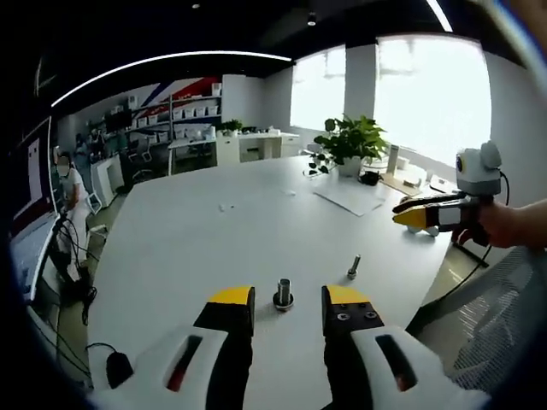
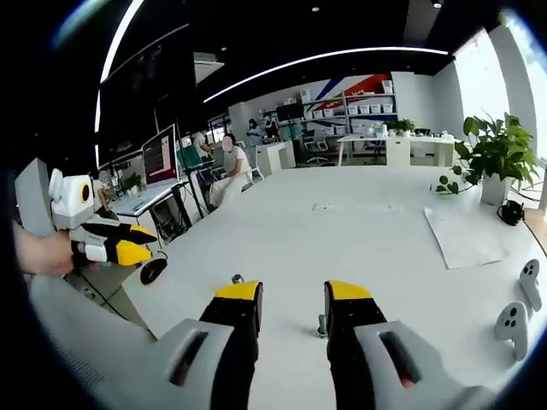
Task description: Place the washer onto the threaded stud by aligning its center hole with the stud, sliding it down to the base, and recovering from edge contact or off-axis alignment until the washer reaches the visible bottom stop.
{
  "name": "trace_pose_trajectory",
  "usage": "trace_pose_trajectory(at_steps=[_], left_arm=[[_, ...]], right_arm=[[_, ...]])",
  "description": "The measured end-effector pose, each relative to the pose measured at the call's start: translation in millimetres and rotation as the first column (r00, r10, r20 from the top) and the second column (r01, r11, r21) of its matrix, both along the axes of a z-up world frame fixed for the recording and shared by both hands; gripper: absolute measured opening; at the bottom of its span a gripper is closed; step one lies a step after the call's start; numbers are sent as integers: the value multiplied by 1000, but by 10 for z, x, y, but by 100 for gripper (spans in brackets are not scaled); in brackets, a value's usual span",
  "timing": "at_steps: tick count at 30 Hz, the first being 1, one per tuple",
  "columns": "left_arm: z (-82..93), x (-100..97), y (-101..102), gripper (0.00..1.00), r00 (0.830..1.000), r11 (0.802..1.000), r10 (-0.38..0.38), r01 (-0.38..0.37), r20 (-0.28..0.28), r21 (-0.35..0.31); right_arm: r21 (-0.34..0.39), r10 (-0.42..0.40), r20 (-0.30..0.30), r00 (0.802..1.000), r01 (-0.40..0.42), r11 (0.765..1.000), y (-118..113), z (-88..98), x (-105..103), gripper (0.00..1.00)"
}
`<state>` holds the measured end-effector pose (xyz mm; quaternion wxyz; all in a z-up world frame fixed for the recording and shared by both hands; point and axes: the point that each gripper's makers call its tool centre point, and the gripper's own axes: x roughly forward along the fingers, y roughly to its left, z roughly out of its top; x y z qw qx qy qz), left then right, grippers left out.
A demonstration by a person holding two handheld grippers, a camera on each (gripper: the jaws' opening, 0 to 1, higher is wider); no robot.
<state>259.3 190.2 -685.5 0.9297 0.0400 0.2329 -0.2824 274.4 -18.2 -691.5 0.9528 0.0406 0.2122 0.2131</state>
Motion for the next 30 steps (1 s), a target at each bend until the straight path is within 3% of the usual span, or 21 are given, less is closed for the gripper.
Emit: trace_pose_trajectory(at_steps=[6,13,21,30], left_arm=[[52,22,14,30,1000,1000,15,-15,21,-11],[109,47,38,30,999,999,30,-29,43,-24],[149,69,61,31,998,998,46,-43,53,-44],[144,70,53,31,998,998,43,-41,52,-46]], right_arm=[[-4,8,0,1000,-8,1000,3,-20,-11,33],[13,20,43,999,-21,1000,48,72,8,33],[-17,47,62,997,-46,999,100,87,1,33],[-51,71,47,996,-69,996,143,11,-5,33]])
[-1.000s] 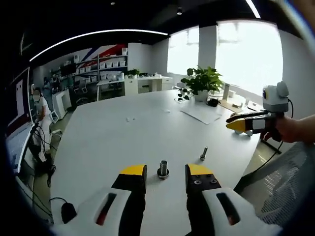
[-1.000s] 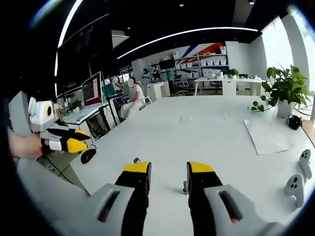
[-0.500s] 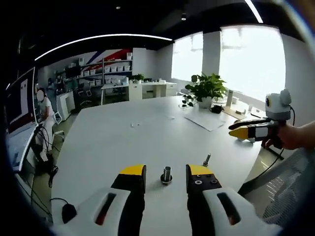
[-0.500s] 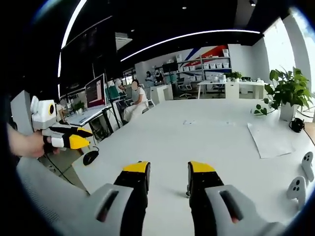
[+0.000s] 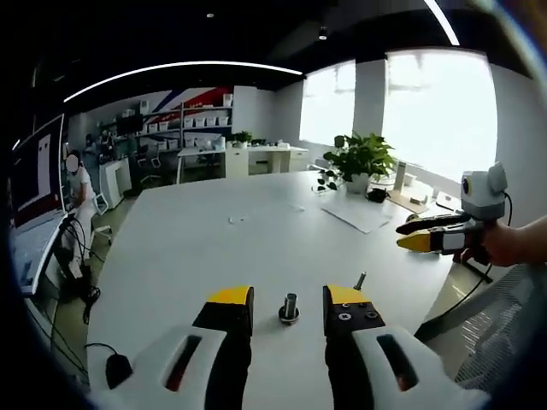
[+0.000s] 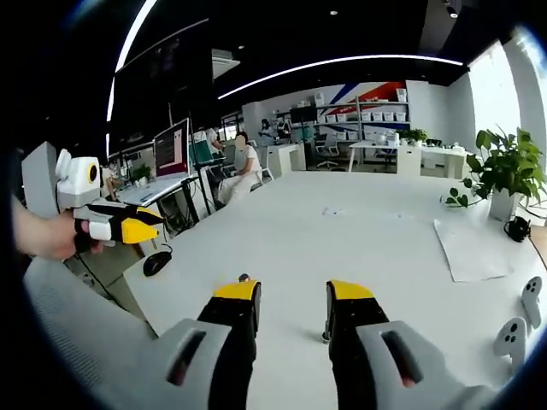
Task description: Place the washer onto the threaded stud by aligning its center hole with the stud, sliding it down to the base, and recovering from edge contact or off-axis alignment until the washer reaches the visible bottom stop.
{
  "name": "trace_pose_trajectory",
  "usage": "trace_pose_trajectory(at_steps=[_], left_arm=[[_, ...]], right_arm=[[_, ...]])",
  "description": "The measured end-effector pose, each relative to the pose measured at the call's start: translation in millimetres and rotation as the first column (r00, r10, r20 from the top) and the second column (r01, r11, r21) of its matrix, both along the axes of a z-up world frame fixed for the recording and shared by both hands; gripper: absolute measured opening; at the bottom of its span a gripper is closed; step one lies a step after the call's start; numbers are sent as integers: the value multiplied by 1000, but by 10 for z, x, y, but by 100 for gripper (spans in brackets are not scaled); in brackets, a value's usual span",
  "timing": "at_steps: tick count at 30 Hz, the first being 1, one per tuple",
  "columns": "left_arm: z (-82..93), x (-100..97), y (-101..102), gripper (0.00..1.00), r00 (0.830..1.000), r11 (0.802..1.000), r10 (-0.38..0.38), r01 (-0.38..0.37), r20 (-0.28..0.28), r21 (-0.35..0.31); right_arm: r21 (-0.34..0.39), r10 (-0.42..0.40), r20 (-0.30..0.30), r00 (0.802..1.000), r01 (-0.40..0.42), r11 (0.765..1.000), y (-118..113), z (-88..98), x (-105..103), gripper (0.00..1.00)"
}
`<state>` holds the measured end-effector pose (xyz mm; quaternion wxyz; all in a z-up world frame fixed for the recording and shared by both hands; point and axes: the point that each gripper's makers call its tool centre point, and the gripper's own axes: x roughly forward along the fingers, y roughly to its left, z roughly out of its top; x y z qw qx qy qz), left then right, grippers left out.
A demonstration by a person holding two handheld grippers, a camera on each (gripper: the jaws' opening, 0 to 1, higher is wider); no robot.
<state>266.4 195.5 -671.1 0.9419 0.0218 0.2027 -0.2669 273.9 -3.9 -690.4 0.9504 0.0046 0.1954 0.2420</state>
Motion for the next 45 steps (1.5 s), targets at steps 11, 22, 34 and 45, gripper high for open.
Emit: trace_pose_trajectory(at_steps=[11,22,34,45], left_arm=[[47,36,61,31,1000,999,29,-29,7,-35],[46,31,91,32,999,999,43,-43,6,-34],[-69,21,108,33,999,999,43,-43,-31,3],[-167,-8,81,35,996,999,32,-31,-78,13]], right_arm=[[0,-7,9,1000,7,1000,-5,0,32,33],[-10,-37,-24,999,37,999,-86,-72,16,34],[-80,-127,-156,979,116,990,-302,-374,-28,38],[-117,-140,-213,967,117,986,-354,-519,-84,39]])
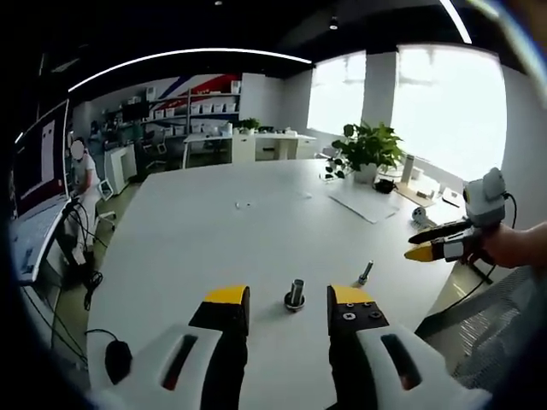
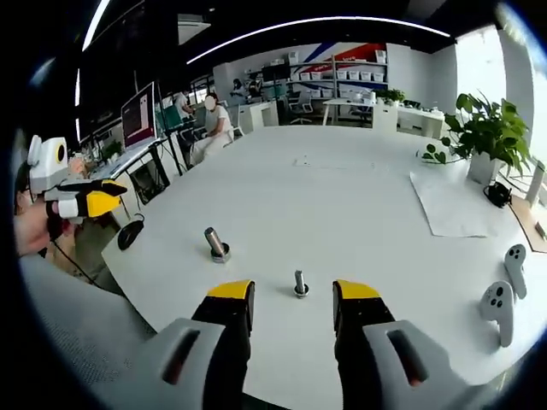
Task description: Place the washer onto the threaded stud by aligning its center hole with the stud, sliding it down to the base, and recovering from edge contact or off-axis alignment until the washer reaches the visible bottom stop.
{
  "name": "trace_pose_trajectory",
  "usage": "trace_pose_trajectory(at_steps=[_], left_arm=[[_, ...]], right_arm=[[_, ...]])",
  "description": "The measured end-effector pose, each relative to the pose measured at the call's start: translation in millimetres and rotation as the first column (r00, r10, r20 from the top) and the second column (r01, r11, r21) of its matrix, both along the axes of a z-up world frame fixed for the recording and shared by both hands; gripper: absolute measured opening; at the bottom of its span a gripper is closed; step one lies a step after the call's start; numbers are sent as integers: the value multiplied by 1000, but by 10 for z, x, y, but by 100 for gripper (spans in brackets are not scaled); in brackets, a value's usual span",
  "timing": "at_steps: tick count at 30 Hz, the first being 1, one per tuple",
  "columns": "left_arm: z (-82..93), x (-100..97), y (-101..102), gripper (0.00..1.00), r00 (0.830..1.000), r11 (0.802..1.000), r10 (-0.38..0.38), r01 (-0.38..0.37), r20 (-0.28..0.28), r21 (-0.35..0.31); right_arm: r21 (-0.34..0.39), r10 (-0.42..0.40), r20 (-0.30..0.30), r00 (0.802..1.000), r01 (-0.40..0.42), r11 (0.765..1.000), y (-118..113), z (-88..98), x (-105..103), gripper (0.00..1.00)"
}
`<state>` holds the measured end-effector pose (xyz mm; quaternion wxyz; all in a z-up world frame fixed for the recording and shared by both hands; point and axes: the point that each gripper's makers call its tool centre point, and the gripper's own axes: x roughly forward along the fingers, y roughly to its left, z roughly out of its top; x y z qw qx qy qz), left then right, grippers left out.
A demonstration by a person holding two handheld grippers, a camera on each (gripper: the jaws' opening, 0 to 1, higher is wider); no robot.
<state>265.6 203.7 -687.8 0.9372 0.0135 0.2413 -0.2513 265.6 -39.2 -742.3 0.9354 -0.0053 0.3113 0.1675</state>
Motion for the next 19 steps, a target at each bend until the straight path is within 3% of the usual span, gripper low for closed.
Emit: trace_pose_trajectory(at_steps=[19], left_arm=[[-27,-25,-5,35,1000,1000,-4,4,-16,3]], right_arm=[[-11,10,-23,1000,-10,1000,-5,-62,-46,39]])
